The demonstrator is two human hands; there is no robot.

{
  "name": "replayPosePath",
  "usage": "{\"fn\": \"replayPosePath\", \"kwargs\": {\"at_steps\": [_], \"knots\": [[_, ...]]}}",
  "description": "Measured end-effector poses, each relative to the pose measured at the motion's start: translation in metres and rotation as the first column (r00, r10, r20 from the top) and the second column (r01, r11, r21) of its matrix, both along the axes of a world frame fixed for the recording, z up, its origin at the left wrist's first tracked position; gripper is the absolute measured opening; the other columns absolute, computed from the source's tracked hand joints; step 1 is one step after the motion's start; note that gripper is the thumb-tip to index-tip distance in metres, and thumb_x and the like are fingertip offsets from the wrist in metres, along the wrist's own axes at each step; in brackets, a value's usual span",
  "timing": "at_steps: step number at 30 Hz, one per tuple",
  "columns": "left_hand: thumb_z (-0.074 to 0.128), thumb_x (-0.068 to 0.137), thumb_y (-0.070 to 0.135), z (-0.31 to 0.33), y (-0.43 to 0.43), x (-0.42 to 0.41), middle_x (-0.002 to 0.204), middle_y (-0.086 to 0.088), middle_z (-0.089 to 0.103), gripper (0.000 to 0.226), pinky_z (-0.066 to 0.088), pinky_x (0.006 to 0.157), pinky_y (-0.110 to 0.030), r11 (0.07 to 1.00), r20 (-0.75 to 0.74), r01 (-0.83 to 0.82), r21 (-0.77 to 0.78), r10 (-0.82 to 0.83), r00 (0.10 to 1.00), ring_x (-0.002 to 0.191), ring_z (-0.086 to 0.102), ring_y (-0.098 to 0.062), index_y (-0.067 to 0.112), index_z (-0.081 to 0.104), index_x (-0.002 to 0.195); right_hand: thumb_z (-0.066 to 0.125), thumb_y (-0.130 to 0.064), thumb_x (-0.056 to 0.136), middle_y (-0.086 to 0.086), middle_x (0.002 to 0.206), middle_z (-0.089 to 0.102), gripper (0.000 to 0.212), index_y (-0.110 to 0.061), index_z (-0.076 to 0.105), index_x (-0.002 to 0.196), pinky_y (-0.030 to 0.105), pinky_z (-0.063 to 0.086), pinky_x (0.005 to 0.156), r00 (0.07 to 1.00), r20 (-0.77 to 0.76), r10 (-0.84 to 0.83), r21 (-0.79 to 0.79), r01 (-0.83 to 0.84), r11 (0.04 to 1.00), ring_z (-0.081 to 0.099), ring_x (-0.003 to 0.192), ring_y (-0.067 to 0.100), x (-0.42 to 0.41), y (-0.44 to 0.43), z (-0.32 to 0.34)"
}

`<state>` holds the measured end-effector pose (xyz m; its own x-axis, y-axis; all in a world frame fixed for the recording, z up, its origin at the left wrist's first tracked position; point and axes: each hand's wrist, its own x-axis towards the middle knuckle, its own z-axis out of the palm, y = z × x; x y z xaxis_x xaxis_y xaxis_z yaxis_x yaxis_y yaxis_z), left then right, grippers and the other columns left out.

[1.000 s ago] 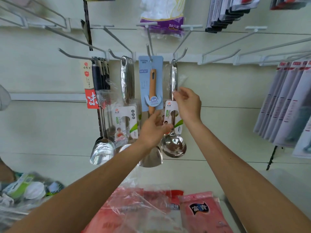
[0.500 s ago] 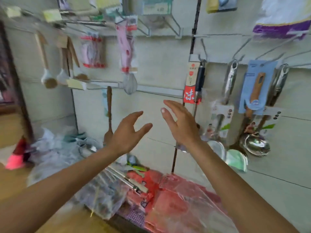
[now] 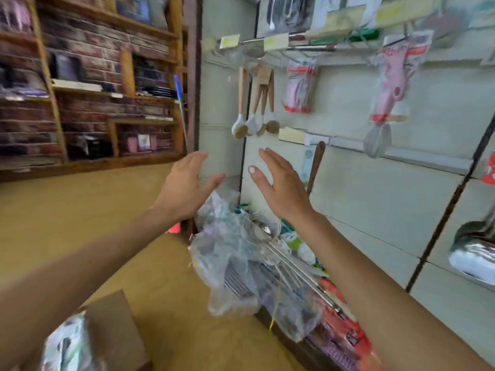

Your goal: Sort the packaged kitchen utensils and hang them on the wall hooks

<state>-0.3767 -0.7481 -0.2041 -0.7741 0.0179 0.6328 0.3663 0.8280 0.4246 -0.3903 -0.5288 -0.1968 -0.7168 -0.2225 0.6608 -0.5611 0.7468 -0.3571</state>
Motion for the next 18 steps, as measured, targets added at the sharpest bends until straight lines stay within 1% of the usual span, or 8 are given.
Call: {"fn": "replayPosePath", "kwargs": {"at_steps": [1, 3, 6, 10, 12, 14, 15, 18], "knots": [[0.041, 0.087, 0.072, -0.003, -0.021, 0.001, 0.147, -0.008, 0.045, 0.080, 0.033, 0.113, -0.041, 1.000, -0.004, -0.018, 0.004, 0.018, 1.000, 0.136, 0.039, -0.027, 0.014, 0.042, 0.144, 0.037, -0.054, 0.101, -0.002, 0.161, 0.028, 0.061, -0.022, 0.033, 0.153, 0.034, 0.020, 0.120, 1.000, 0.008, 0.020, 0.009, -0.020, 1.000, 0.022, 0.147, 0.013, -0.003, -0.020, -0.002], [0.043, 0.090, 0.066, -0.011, -0.064, 0.005, 0.149, -0.008, 0.043, 0.077, 0.031, 0.114, -0.042, 0.998, 0.008, -0.064, 0.027, 0.064, 0.998, 0.138, 0.036, -0.027, 0.013, 0.040, 0.146, 0.038, -0.053, 0.101, -0.001, 0.160, 0.029, 0.061, -0.020, 0.033, 0.153, 0.033, 0.021, 0.120, 0.998, 0.015, 0.055, 0.032, -0.056, 0.998, 0.023, 0.147, 0.014, -0.010, -0.064, -0.008], [0.048, 0.093, 0.060, -0.026, -0.119, 0.014, 0.153, -0.003, 0.038, 0.072, 0.028, 0.115, -0.041, 0.986, 0.037, -0.153, 0.067, 0.151, 0.988, 0.141, 0.031, -0.023, 0.017, 0.036, 0.149, 0.038, -0.051, 0.102, 0.000, 0.160, 0.030, 0.061, -0.018, 0.034, 0.153, 0.035, 0.021, 0.120, 0.993, 0.043, 0.108, 0.056, -0.110, 0.992, 0.024, 0.147, 0.015, -0.019, -0.124, -0.020], [0.047, 0.093, 0.060, -0.065, -0.206, 0.037, 0.150, -0.004, 0.041, 0.069, 0.032, 0.111, -0.040, 0.951, 0.126, -0.287, 0.116, 0.273, 0.954, 0.139, 0.034, -0.023, 0.022, 0.035, 0.149, 0.033, -0.062, 0.097, 0.003, 0.158, 0.035, 0.071, -0.017, 0.037, 0.151, 0.042, 0.026, 0.119, 0.970, 0.106, 0.218, 0.082, -0.228, 0.970, 0.028, 0.146, 0.018, -0.029, -0.229, -0.057], [0.047, 0.093, 0.060, -0.090, -0.242, 0.049, 0.148, -0.006, 0.044, 0.068, 0.037, 0.107, -0.041, 0.925, 0.193, -0.350, 0.145, 0.321, 0.927, 0.133, 0.042, -0.026, 0.022, 0.036, 0.148, 0.035, -0.059, 0.098, 0.004, 0.157, 0.035, 0.069, -0.015, 0.037, 0.151, 0.039, 0.026, 0.119, 0.953, 0.151, 0.264, 0.100, -0.280, 0.955, 0.029, 0.146, 0.019, -0.033, -0.277, -0.082], [0.049, 0.091, 0.061, -0.121, -0.274, 0.059, 0.145, -0.006, 0.047, 0.069, 0.046, 0.098, -0.040, 0.897, 0.292, -0.405, 0.180, 0.344, 0.892, 0.119, 0.055, -0.026, 0.021, 0.037, 0.147, 0.040, -0.054, 0.100, 0.005, 0.155, 0.038, 0.065, -0.013, 0.037, 0.151, 0.034, 0.026, 0.116, 0.933, 0.197, 0.301, 0.114, -0.327, 0.938, 0.031, 0.144, 0.020, -0.033, -0.319, -0.110], [0.051, 0.091, 0.060, -0.139, -0.288, 0.062, 0.143, -0.005, 0.051, 0.069, 0.049, 0.093, -0.037, 0.880, 0.354, -0.431, 0.201, 0.345, 0.869, 0.113, 0.059, -0.024, 0.020, 0.039, 0.146, 0.041, -0.053, 0.100, 0.005, 0.155, 0.039, 0.065, -0.013, 0.037, 0.151, 0.033, 0.027, 0.115, 0.922, 0.231, 0.312, 0.114, -0.344, 0.932, 0.032, 0.143, 0.020, -0.033, -0.338, -0.126], [0.057, 0.092, 0.052, -0.203, -0.317, 0.074, 0.132, -0.006, 0.060, 0.062, 0.051, 0.087, -0.031, 0.840, 0.553, -0.496, 0.219, 0.312, 0.773, 0.109, 0.062, -0.021, 0.017, 0.046, 0.141, 0.042, -0.057, 0.098, 0.004, 0.154, 0.040, 0.066, -0.016, 0.037, 0.150, 0.037, 0.032, 0.114, 0.873, 0.375, 0.311, 0.106, -0.374, 0.921, 0.034, 0.143, 0.020, -0.036, -0.388, -0.181]]}}
